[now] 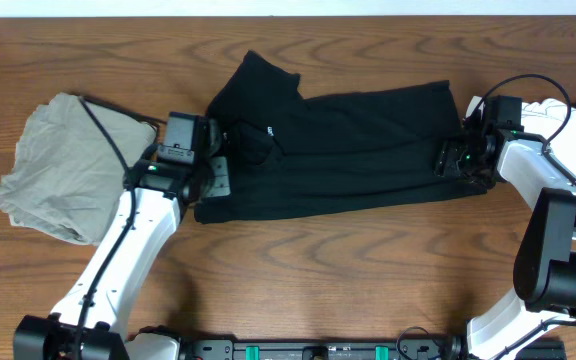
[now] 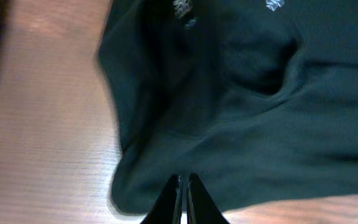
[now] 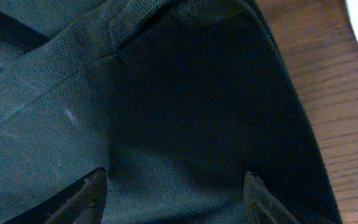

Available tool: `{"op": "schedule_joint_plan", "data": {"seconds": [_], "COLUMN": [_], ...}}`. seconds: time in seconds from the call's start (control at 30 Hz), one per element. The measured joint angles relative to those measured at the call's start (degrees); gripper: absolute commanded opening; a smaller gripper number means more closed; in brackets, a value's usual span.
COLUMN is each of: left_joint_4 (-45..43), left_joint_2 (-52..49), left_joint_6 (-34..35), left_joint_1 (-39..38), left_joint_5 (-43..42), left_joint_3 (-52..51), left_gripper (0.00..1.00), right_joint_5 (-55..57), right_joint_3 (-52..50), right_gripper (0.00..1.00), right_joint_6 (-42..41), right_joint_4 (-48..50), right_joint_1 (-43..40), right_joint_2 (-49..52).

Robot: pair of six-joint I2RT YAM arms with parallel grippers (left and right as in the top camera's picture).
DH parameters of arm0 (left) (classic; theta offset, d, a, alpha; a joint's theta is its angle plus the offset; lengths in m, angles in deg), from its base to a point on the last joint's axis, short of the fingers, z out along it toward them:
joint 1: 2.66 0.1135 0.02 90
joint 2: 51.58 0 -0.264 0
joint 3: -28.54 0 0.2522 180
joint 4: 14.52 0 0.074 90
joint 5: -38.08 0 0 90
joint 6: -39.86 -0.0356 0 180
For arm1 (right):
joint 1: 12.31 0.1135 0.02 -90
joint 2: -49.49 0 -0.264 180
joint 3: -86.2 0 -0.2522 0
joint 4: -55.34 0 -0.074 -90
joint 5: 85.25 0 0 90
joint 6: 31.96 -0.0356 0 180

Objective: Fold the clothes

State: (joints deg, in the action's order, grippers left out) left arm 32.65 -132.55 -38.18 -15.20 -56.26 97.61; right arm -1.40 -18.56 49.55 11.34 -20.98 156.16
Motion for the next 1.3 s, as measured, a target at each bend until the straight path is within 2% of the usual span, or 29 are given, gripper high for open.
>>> {"op": "schedule_joint_plan", "data": {"seconds": [0.33, 0.53, 0.87, 1.3], "left_joint_4": [-8.1, -10.6, -11.2, -7.4], "left_joint_2": [-13.6, -19.3, -21.7, -22.0], "left_joint_6": [-2.0, -2.8, -2.8, -2.8], "left_joint_1": [-0.6, 2.0, 6.4, 6.5], "left_joint_5": [-0.8, 0.3, -0.1, 1.0], "left_joint_3": [0.0, 0.0, 1.3, 2.0], "left_gripper": [0.06, 0.06, 0.06, 0.06], "right_joint_5": [0.0, 0.0, 0.0, 0.0], "right_joint_3": [0.1, 0.1, 0.1, 0.1], "right_gripper": [0.70, 0.70, 0.70, 0.70], "right_joint_6": [0.0, 0.0, 0.0, 0.0], "right_joint_4": [-0.2, -0.2, -0.2, -0.2], "right_joint_1": [0.0, 0.0, 0.0, 0.0], "right_joint_2": [0.0, 0.0, 0.1, 0.1]}}
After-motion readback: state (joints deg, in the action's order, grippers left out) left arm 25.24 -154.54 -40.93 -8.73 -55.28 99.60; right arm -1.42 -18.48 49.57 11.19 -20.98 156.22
